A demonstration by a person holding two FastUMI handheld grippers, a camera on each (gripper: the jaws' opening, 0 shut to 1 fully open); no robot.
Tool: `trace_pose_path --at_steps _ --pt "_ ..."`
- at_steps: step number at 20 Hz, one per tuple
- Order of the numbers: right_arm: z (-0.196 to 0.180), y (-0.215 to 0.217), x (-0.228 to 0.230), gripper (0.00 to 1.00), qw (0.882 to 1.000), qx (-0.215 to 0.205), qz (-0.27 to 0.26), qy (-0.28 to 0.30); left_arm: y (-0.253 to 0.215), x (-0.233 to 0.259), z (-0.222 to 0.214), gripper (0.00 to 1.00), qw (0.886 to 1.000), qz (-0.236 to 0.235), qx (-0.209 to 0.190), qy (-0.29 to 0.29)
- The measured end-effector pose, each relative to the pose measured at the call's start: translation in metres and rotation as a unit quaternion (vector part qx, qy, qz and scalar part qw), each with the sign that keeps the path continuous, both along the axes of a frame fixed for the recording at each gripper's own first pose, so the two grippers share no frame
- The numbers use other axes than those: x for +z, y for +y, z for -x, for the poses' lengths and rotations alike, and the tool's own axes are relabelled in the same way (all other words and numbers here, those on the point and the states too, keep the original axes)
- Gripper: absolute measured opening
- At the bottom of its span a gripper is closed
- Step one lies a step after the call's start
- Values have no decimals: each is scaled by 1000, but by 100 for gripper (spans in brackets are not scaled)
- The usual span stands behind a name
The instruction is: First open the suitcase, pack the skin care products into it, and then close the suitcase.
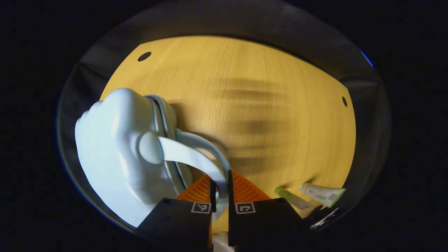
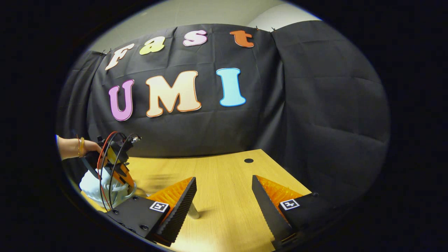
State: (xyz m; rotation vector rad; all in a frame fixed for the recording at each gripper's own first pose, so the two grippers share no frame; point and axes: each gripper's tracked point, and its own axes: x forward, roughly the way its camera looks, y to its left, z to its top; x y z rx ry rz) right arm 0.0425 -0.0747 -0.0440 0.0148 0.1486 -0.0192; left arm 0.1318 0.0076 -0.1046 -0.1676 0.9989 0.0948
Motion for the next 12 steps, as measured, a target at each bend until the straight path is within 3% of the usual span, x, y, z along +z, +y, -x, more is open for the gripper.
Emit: trace_pose_path --at_steps 6,12 --pt "-7 20 4 99 999 37 -11 -2 -2 38 12 11 996 52 -1 -68" --pt "-13 42 8 98 997 75 -17 -3 17 81 37 11 984 80 10 -159"
